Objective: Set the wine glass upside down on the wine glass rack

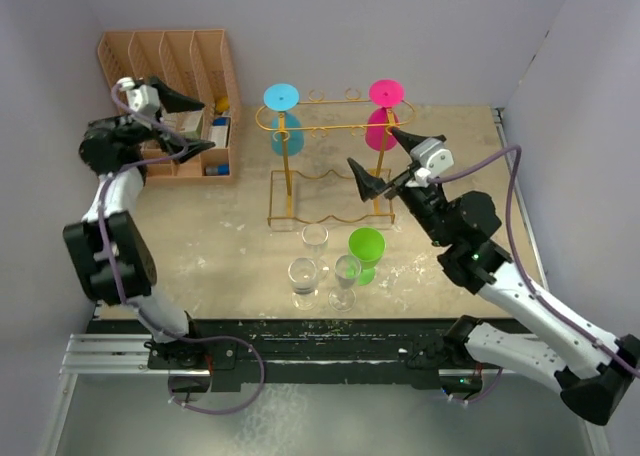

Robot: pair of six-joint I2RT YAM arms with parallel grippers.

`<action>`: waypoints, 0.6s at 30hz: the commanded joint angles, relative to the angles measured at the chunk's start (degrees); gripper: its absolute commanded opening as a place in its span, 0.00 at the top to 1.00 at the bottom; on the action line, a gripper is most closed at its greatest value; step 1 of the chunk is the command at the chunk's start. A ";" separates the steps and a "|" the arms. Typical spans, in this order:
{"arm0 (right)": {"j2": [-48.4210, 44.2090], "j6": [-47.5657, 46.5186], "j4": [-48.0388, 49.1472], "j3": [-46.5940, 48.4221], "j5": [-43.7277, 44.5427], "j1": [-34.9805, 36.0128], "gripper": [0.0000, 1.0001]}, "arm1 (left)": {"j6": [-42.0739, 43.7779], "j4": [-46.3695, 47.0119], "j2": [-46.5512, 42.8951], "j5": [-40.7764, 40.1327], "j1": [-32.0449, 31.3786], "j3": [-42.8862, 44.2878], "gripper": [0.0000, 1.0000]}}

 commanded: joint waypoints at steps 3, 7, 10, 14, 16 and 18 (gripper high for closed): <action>-5.83 -2.94 -30.82 9.64 -16.44 -0.18 0.00 | -24.93 5.77 -18.45 13.86 7.17 -7.53 0.01; -10.77 -7.62 -42.05 10.57 -33.00 -0.10 0.00 | -28.67 -21.14 -26.50 13.83 12.95 -10.21 0.01; -14.28 -10.42 -49.60 11.84 -34.90 -0.06 0.00 | -9.31 -71.79 -30.84 13.84 14.49 -9.44 0.01; -13.80 -9.92 -62.17 15.49 -33.69 -0.07 0.00 | 8.00 -109.90 -31.07 14.10 15.28 -8.09 0.01; -11.60 -12.41 -70.32 18.25 -35.63 -0.08 0.00 | -0.33 -99.34 -32.80 14.11 15.26 -10.73 0.01; -11.02 -15.06 -75.36 18.61 -38.01 -0.08 0.09 | -7.86 -88.75 -34.82 14.19 15.20 -13.10 0.01</action>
